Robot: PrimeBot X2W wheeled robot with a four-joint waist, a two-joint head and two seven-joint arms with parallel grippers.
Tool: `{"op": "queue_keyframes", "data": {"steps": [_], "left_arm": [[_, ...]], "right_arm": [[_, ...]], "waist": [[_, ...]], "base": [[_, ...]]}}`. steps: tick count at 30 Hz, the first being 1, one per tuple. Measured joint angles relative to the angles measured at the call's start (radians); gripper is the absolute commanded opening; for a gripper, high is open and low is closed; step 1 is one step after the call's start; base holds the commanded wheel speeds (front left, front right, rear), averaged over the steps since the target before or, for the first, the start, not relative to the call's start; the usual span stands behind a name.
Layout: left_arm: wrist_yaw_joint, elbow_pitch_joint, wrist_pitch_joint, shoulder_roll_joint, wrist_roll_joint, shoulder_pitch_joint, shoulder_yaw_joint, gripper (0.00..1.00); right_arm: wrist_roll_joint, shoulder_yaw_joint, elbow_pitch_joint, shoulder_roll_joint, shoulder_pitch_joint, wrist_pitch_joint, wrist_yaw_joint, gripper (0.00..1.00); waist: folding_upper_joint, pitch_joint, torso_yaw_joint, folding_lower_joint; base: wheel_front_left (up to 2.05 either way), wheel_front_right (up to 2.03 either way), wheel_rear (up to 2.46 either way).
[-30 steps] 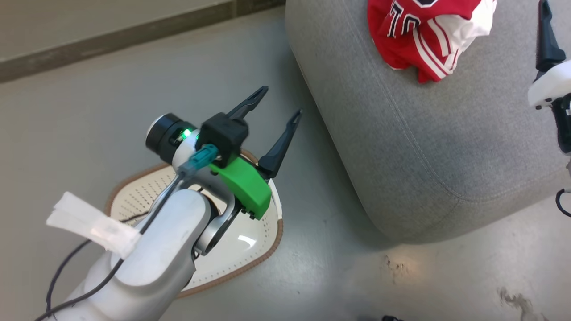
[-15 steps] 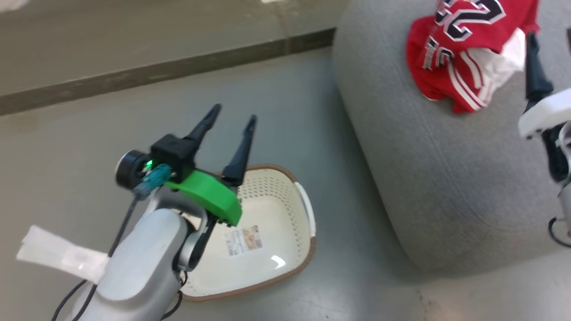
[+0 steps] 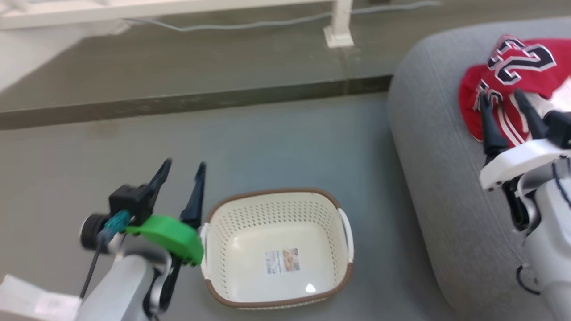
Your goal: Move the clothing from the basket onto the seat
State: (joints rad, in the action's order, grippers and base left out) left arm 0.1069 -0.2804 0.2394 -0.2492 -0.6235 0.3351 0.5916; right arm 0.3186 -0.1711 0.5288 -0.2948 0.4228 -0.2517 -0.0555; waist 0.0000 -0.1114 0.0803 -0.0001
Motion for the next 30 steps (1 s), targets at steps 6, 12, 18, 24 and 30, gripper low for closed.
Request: {"op": "queue_keyframes", "data": {"steps": [6,12,18,24,30], "left_arm": [[0.009,-0.006,0.004,-0.024,-0.006,-0.082,-0.058,1.00],[0.010,0.003,0.009,-0.033,-0.008,-0.154,-0.124,1.00],[0.017,0.034,0.009,-0.051,-0.007,-0.229,-0.191,1.00],[0.017,0.065,0.009,-0.045,0.023,-0.282,-0.255,1.00],[0.017,0.100,0.009,-0.021,0.040,-0.319,-0.294,1.00]], "right_arm": [[0.010,0.003,-0.053,0.037,-0.077,0.000,0.030,1.00],[0.035,0.009,-0.097,0.072,-0.185,0.000,0.056,1.00],[0.040,-0.002,-0.161,0.108,-0.240,0.000,0.075,1.00],[0.037,-0.007,-0.210,0.109,-0.311,0.000,0.095,1.00],[0.037,-0.011,-0.260,0.129,-0.376,0.000,0.115,1.00]], "waist": [[0.0000,0.057,-0.053,0.0000],[0.0000,0.105,-0.099,0.0000],[0.0000,0.139,-0.124,0.0000],[0.0000,0.151,-0.129,0.0000],[0.0000,0.156,-0.126,0.0000]], "base": [[0.00,0.00,0.00],[0.00,0.00,0.00],[0.00,0.00,0.00],[0.00,0.00,0.00],[0.00,0.00,0.00]]}}
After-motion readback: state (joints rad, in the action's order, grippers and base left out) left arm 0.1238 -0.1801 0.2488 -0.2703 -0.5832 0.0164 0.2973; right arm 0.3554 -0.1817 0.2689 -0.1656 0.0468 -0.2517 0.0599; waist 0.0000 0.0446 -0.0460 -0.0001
